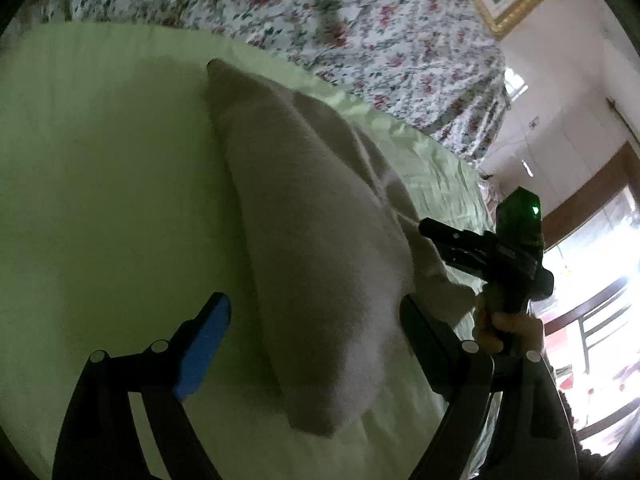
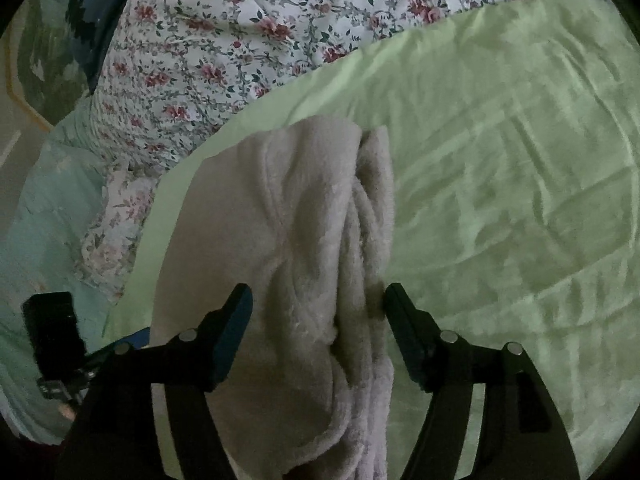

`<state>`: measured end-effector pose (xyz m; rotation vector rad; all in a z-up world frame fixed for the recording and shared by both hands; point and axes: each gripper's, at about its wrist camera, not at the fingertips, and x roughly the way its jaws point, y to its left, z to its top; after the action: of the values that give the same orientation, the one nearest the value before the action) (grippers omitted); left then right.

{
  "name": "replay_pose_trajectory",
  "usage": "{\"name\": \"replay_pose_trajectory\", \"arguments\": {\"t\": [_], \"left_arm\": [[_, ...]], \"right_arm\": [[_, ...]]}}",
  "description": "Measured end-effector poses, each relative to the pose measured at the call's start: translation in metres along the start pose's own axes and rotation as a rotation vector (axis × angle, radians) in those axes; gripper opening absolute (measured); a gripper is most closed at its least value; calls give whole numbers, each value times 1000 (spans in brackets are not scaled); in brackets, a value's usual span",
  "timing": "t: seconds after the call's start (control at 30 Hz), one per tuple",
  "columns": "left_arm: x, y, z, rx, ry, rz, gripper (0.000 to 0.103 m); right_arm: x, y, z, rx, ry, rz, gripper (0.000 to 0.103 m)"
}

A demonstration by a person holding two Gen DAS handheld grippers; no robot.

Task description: Fold small clothes

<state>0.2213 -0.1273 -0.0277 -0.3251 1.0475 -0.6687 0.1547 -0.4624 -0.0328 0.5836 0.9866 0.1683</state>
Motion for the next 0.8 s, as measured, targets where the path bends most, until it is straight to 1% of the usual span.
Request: {"name": "replay_pose_trajectory", "arguments": {"t": [0.13, 0.23, 0.3, 0.33, 0.37, 0.4, 0.43, 0.47, 0.5, 0.57, 0.67, 0.8], "left_arm": [[22, 11, 12, -50, 17, -28, 87], [47, 14, 21, -67, 62, -31, 87], [66, 21, 25, -86, 102, -43, 90], [74, 27, 27, -111, 113, -60, 92], [78, 32, 29, -137, 109, -88, 91], [79, 34, 31, -144, 95, -99, 90], [78, 34, 33, -140, 82, -109, 74], [79, 34, 35, -143, 94, -138, 59], [77, 34, 35, -144, 92, -133, 58], [68, 31, 34, -119, 75, -127, 47], [31, 33, 26, -88, 33, -116, 44], [-42, 51, 5, -64, -48, -94, 43]], "right_arm": [[11, -8, 6, 46, 17, 40, 71], [25, -13, 8, 67, 47, 41, 71], [33, -13, 8, 70, 66, 36, 71], [35, -13, 8, 68, 68, 42, 71], [36, -12, 8, 72, 67, 47, 68], [38, -12, 8, 79, 72, 57, 61], [42, -12, 7, 88, 89, 70, 46], [46, -10, 5, 94, 100, 67, 45], [46, -7, 4, 81, 94, 53, 43], [42, 5, 1, 63, 84, 42, 38], [31, 28, -4, 38, 46, 70, 35], [30, 78, -22, -21, 33, 159, 34]]}}
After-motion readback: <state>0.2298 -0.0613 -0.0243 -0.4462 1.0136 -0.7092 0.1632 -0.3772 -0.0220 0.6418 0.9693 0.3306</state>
